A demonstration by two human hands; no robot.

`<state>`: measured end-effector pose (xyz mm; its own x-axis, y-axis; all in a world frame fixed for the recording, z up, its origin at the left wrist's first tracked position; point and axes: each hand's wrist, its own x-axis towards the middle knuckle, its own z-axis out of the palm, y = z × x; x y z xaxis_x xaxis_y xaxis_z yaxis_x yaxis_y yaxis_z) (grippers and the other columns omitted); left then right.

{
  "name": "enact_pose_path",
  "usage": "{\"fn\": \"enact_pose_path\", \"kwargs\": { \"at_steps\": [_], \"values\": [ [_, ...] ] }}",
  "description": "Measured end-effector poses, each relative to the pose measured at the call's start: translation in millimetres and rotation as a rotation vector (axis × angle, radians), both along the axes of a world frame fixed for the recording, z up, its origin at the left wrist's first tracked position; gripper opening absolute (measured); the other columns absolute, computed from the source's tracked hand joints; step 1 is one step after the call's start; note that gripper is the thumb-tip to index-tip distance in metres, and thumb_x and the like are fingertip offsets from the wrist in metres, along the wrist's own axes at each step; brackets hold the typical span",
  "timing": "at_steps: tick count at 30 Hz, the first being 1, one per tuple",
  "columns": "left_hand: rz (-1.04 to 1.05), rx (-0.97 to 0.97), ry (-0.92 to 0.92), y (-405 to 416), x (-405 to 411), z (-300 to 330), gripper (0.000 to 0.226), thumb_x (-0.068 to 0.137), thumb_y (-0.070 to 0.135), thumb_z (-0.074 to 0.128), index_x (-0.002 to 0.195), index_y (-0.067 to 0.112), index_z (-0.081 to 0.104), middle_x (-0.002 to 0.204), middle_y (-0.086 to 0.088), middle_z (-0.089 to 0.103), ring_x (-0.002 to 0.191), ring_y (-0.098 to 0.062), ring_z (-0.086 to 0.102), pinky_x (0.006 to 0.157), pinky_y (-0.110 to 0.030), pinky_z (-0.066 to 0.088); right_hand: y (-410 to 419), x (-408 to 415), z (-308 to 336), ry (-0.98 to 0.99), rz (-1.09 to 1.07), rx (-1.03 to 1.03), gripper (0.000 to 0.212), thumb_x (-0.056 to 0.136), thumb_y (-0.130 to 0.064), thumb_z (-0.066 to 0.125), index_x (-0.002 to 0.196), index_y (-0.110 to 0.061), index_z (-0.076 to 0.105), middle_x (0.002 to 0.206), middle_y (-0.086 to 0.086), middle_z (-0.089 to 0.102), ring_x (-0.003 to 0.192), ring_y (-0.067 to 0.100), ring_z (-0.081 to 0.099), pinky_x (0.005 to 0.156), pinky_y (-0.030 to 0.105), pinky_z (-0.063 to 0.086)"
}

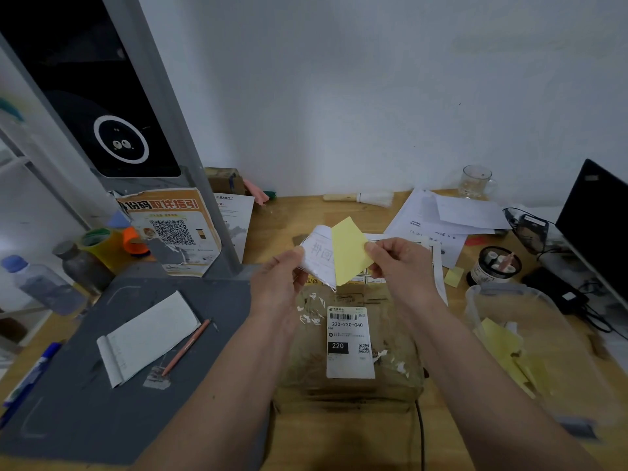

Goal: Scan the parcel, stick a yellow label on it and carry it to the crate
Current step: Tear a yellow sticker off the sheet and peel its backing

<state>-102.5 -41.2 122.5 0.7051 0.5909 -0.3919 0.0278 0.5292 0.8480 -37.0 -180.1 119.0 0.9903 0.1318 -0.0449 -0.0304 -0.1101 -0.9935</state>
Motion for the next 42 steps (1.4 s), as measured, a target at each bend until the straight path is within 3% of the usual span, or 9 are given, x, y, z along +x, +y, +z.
{"fn": "enact_pose_path", "kwargs": {
  "at_steps": [5,10,13,17,24,28,32,37,42],
  "values": [
    [-0.153,0.159,-0.015,6,-1,4,0.015,0.093,0.010,0.055,0.082,0.008,0.063,0.095,-0.008,0.069,0.087,-0.018,0.065,0.087,-0.032,0.052,-8,6,4,0.099,0.154,0.010,0.012,0.087,-0.001,0.057,0.091,-0.006,0.067,0.078,0.004,0.066,0.068,0.014,0.060,0.065,0.022,0.053],
    [-0.218,0.442,0.030,7,-1,11,0.020,0.095,0.012,0.052,0.082,0.018,0.066,0.092,-0.001,0.069,0.084,-0.015,0.064,0.077,-0.024,0.051,-8,6,16,0.094,0.281,-0.062,0.051,0.085,-0.021,0.062,0.134,-0.016,0.048,0.115,-0.003,0.062,0.108,0.014,0.058,0.098,0.036,0.046],
    [-0.249,0.529,0.014,5,-2,12,0.018,0.094,0.011,0.053,0.084,0.017,0.067,0.091,-0.003,0.069,0.086,-0.016,0.065,0.081,-0.026,0.053,-3,4,22,0.069,0.309,-0.090,0.058,0.071,-0.042,0.074,0.123,-0.019,0.059,0.112,-0.001,0.063,0.105,0.014,0.060,0.091,0.032,0.049],
    [-0.298,0.409,-0.007,8,-1,13,0.013,0.092,0.007,0.054,0.097,0.005,0.067,0.110,-0.014,0.068,0.092,-0.019,0.064,0.079,-0.026,0.053,0,5,20,0.004,0.224,-0.033,0.009,0.079,-0.010,0.071,0.078,-0.019,0.071,0.080,0.001,0.072,0.075,0.015,0.065,0.074,0.031,0.051],
    [-0.429,-0.011,-0.095,12,-5,10,0.037,0.091,0.007,0.045,0.125,-0.006,0.054,0.114,-0.017,0.062,0.102,-0.026,0.058,0.081,-0.031,0.050,1,5,17,0.026,0.215,-0.054,0.006,0.080,-0.008,0.070,0.083,-0.013,0.073,0.085,0.003,0.073,0.078,0.015,0.066,0.071,0.026,0.052],
    [-0.512,-0.062,-0.144,13,-9,12,0.046,0.075,0.016,0.048,0.117,-0.003,0.054,0.107,-0.015,0.062,0.104,-0.030,0.051,0.089,-0.039,0.038,7,1,20,0.003,0.251,-0.063,0.009,0.079,-0.010,0.072,0.087,-0.008,0.074,0.091,0.011,0.075,0.089,0.027,0.070,0.082,0.041,0.053],
    [-0.580,-0.145,-0.271,23,-14,11,0.048,0.073,0.025,0.048,0.112,-0.002,0.057,0.118,-0.016,0.058,0.111,-0.030,0.048,0.093,-0.043,0.034,2,5,21,-0.029,0.218,-0.058,0.015,0.075,-0.016,0.074,0.079,-0.002,0.071,0.083,0.019,0.072,0.071,0.022,0.064,0.070,0.038,0.050],
    [-0.534,0.246,-0.097,30,-16,21,0.058,0.067,0.048,0.064,0.112,0.012,0.068,0.123,-0.002,0.067,0.117,-0.018,0.059,0.101,-0.040,0.041,-12,11,24,-0.090,0.154,-0.087,0.009,0.080,-0.010,0.069,0.073,-0.014,0.071,0.067,-0.001,0.071,0.062,0.011,0.064,0.062,0.027,0.050],
    [-0.333,0.652,0.026,7,-7,28,0.036,0.070,0.041,0.077,0.102,0.025,0.071,0.104,0.009,0.070,0.100,-0.006,0.062,0.080,-0.020,0.046,2,0,25,-0.134,0.210,-0.122,0.009,0.080,-0.013,0.071,0.083,-0.005,0.073,0.079,0.013,0.073,0.069,0.020,0.065,0.063,0.032,0.049]
  ]
}}
